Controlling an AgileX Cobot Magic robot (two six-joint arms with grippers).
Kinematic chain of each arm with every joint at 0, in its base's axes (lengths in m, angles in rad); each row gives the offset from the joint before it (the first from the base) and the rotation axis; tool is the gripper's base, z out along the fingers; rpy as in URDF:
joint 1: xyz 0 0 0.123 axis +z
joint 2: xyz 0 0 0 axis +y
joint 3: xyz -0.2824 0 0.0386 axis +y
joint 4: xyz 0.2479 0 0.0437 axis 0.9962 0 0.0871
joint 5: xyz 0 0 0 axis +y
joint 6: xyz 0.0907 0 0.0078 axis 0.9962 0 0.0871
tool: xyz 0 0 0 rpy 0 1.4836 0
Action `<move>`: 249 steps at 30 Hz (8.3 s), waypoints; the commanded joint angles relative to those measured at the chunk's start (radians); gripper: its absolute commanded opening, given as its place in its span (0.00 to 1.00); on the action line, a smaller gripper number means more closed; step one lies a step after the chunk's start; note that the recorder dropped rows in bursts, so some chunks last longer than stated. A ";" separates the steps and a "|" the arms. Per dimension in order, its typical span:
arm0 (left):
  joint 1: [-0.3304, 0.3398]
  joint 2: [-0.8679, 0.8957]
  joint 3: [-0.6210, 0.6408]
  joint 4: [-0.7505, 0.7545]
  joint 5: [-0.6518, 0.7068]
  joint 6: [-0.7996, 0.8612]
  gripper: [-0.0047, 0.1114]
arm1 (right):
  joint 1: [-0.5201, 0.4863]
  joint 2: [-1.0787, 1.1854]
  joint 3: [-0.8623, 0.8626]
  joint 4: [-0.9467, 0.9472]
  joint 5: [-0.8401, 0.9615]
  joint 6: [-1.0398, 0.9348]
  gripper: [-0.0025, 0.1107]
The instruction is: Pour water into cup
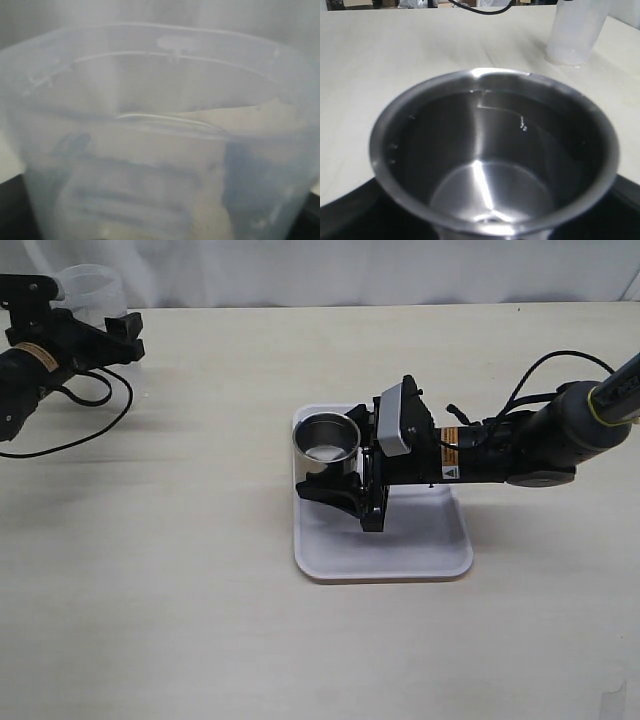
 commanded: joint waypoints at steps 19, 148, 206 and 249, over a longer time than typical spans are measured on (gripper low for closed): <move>0.002 0.000 -0.005 0.019 0.102 0.006 0.04 | 0.001 -0.007 -0.001 0.015 -0.035 0.000 0.06; -0.109 -1.808 0.808 0.105 0.763 -0.082 0.04 | -0.078 -0.009 -0.001 0.016 -0.055 0.007 0.06; -0.109 -1.985 0.820 0.087 0.926 -0.113 0.04 | -0.161 0.081 -0.001 0.066 0.022 -0.037 0.23; -0.109 -1.985 0.820 0.086 0.930 -0.113 0.04 | -0.161 -0.474 0.218 0.123 0.028 -0.031 0.06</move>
